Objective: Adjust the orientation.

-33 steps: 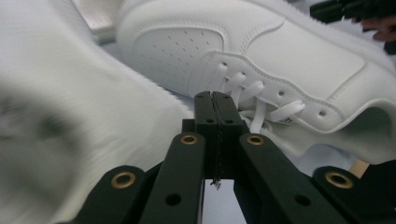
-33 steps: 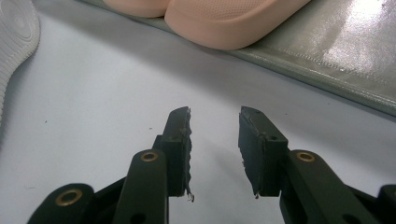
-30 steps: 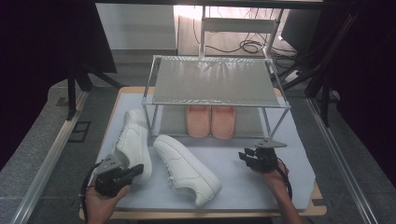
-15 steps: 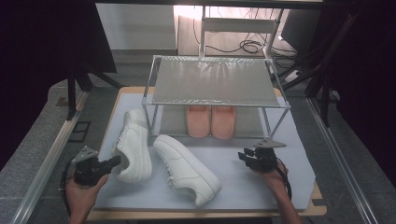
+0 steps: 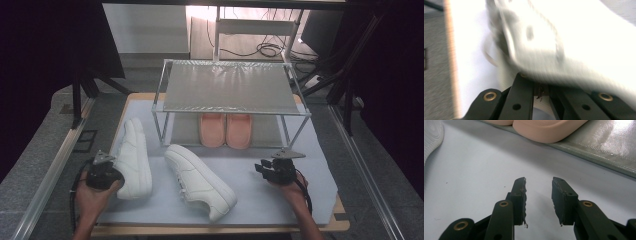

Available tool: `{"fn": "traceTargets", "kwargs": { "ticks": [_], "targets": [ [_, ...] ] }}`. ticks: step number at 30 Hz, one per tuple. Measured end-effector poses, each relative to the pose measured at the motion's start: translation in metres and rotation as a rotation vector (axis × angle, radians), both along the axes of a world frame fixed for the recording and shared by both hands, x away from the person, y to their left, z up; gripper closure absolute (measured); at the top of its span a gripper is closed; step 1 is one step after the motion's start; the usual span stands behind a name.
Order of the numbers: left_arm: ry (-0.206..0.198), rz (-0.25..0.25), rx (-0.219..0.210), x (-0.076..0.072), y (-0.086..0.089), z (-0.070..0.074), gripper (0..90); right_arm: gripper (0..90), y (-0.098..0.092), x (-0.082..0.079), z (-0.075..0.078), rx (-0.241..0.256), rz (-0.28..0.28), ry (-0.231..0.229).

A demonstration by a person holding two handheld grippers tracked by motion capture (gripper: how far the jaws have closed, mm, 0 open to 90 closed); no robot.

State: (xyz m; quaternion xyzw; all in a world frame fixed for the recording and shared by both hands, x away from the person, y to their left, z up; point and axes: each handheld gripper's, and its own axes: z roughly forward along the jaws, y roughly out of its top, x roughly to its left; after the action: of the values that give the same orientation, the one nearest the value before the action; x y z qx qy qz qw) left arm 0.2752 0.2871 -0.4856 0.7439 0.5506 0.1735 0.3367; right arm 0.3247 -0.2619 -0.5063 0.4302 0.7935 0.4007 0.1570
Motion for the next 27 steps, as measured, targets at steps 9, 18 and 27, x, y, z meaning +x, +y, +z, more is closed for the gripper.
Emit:
{"fn": "traceTargets", "kwargs": {
  "ticks": [9, 18, 27],
  "targets": [
    [0.014, 0.035, -0.102, 0.007, 0.03, -0.02, 90.0, 64.7, -0.001, 0.001, 0.0, -0.001, -0.002, 0.001],
    [0.011, 0.034, -0.126, 0.01, 0.04, -0.02, 90.0, 64.7, 0.0, 0.001, -0.001, -0.003, -0.002, 0.002],
    [-0.009, 0.022, -0.174, -0.002, 0.043, -0.015, 90.0, 64.7, -0.001, 0.0, 0.001, 0.002, -0.004, -0.004]
  ]
}}
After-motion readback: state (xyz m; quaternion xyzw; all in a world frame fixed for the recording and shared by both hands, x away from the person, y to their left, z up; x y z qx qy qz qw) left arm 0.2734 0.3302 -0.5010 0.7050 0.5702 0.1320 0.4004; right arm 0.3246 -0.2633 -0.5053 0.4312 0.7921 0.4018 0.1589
